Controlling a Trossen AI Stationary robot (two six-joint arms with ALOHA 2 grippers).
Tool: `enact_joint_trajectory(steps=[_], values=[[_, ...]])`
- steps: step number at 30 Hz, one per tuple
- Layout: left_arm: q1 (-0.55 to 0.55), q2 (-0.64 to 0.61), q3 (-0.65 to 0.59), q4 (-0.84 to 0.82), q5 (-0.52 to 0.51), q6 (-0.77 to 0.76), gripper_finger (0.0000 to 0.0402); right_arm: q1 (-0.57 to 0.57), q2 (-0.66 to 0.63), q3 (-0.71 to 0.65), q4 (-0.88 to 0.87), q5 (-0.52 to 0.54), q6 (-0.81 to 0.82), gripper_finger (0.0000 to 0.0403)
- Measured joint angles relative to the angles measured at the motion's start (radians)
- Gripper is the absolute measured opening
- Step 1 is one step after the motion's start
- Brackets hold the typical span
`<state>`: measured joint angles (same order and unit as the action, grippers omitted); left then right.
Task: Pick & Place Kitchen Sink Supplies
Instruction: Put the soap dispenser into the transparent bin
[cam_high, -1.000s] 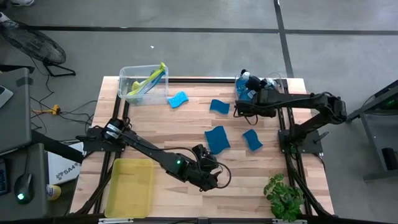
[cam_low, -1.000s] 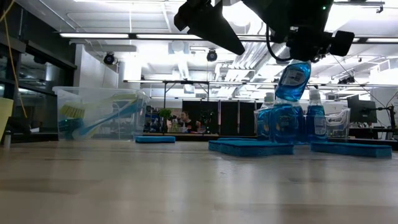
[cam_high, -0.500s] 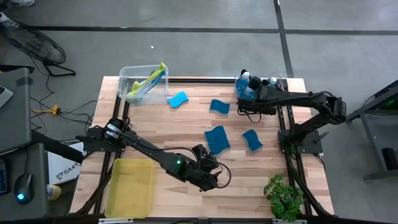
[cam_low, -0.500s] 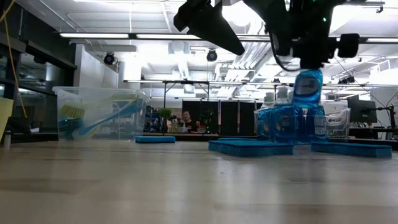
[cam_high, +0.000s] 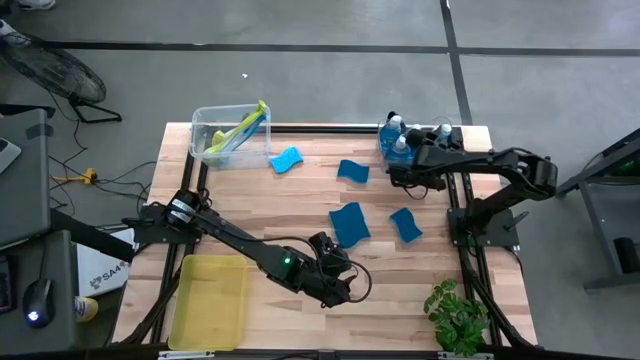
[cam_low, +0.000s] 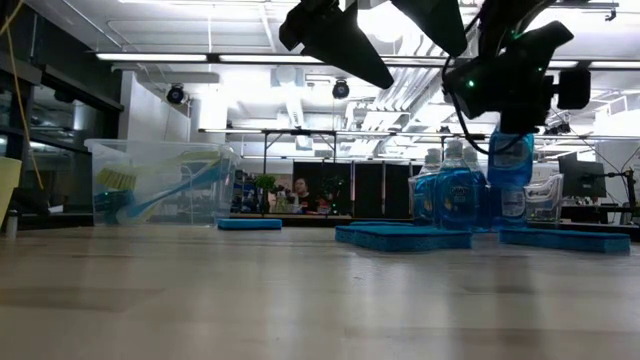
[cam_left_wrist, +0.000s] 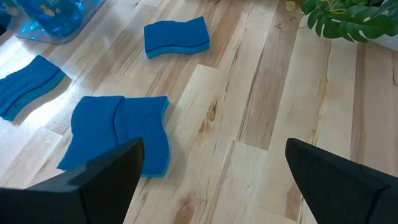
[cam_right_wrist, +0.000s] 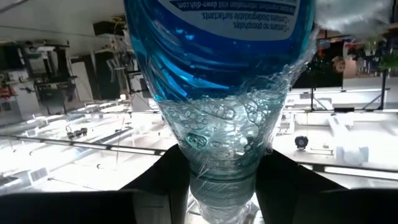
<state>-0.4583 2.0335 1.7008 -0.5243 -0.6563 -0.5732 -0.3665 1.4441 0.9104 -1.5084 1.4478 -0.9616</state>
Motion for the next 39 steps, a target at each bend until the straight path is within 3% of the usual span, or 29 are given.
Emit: enact_joint_trajectory(steps=[8,23,32,39], values=[[0.0,0.0,0.0,0.0,0.001,0.0,0.0385,0.0,0.0,-0.044,0.099,-0.005,-0.045,0.0134],[0.0,0.0,0.0,0.0,0.019,-0.006,0.0385,0.0,0.0,-0.042,0.398,-0.112,-0.297,0.0134],[0.0,0.0,0.0,0.0,0.018,-0.007,0.0385,-0.001,0.0,-0.042,0.433,-0.192,-0.324,0.0134],[0.0,0.0,0.0,0.0,0.018,-0.011,0.0385,0.0,0.0,-0.039,0.433,-0.213,-0.304,0.0207]])
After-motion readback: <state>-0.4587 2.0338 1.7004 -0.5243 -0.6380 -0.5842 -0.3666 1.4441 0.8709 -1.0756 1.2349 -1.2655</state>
